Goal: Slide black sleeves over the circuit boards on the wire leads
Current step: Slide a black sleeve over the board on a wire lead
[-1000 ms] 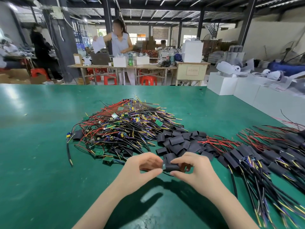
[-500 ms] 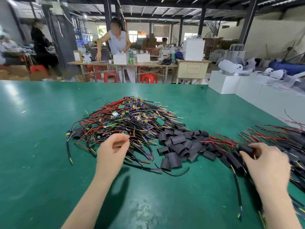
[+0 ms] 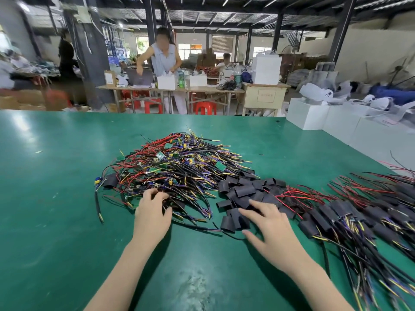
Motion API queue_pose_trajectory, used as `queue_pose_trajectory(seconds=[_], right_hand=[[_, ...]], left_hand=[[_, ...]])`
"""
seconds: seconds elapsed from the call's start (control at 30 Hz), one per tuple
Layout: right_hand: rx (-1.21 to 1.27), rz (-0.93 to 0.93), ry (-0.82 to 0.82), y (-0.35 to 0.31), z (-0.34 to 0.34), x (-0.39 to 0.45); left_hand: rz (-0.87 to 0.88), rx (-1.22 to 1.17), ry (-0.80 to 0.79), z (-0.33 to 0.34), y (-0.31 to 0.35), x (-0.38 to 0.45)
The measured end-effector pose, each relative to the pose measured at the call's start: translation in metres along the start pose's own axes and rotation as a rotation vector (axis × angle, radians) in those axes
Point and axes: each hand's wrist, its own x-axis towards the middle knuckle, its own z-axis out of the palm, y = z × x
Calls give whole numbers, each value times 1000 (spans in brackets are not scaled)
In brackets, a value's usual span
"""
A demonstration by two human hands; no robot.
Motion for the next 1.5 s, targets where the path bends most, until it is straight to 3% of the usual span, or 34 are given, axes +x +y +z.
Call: queue_pose_trajectory(seconds=[0.07, 0.4, 0.6, 0.7, 0.93, 1.17, 1.5], right_hand=[[-20, 5, -55, 1, 5, 0], [-15, 20, -31, 6, 7, -1], [-19, 11, -48, 7, 7, -1], [0, 28, -27, 7, 7, 1], [18, 68, -45, 8, 8, 0], [24, 67, -64, 7, 6, 0], [137, 22, -13, -1, 9, 3]], left_hand=[[-1, -52, 15, -1, 0, -1], [14, -130, 95, -5, 3, -1], [79, -335, 266, -24, 18, -5], [13, -459, 229, -33, 22, -11], [86, -139, -58, -29, 20, -13], [96, -176, 37, -25, 13, -11], [61, 222, -100, 0, -3, -3]])
